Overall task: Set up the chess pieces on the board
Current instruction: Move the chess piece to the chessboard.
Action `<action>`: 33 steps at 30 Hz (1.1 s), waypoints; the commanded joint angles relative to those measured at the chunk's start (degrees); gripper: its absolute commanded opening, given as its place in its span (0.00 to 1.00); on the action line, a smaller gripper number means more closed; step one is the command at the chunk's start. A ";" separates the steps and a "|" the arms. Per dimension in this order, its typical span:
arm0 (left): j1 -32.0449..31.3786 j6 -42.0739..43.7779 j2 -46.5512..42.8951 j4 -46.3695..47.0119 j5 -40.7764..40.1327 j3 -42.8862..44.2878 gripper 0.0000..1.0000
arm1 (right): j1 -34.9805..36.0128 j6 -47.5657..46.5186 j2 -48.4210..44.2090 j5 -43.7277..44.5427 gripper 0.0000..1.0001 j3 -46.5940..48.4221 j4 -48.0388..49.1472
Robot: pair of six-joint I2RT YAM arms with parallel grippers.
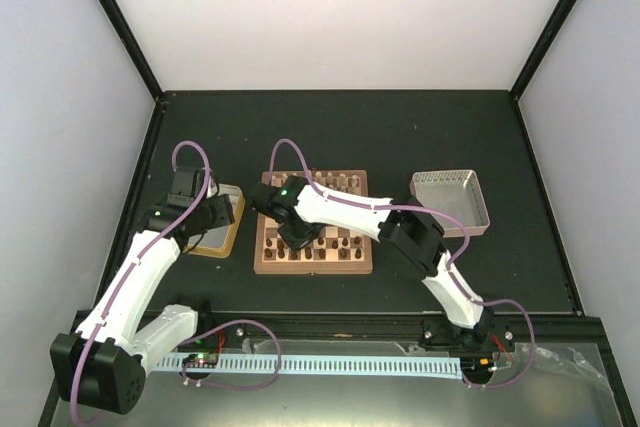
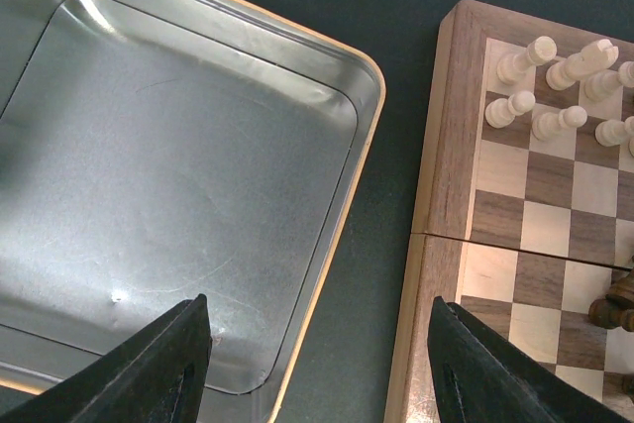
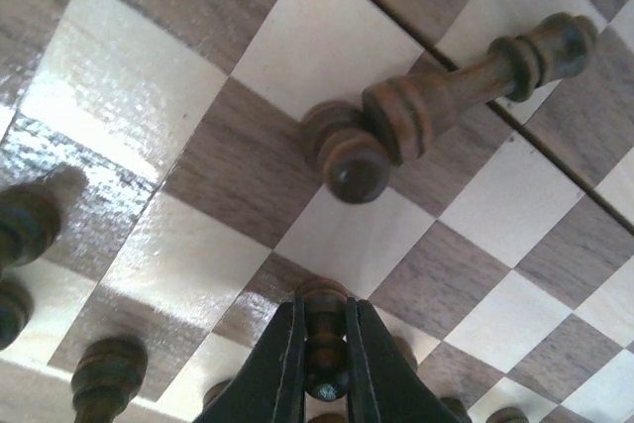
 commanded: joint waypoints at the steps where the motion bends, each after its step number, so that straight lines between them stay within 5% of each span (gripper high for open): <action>1: 0.45 -0.03 -0.91 -0.32 0.41 2.13 0.62 | -0.25 -1.23 -3.19 -3.49 0.04 -1.15 1.44; 24: 0.46 0.36 -0.83 0.70 2.59 1.49 0.65 | -2.51 3.18 -6.53 -3.87 0.25 2.69 1.01; 33: -0.97 9.25 2.96 7.78 26.46 -0.59 0.66 | -9.63 9.99 -20.66 -7.01 0.26 -17.49 18.49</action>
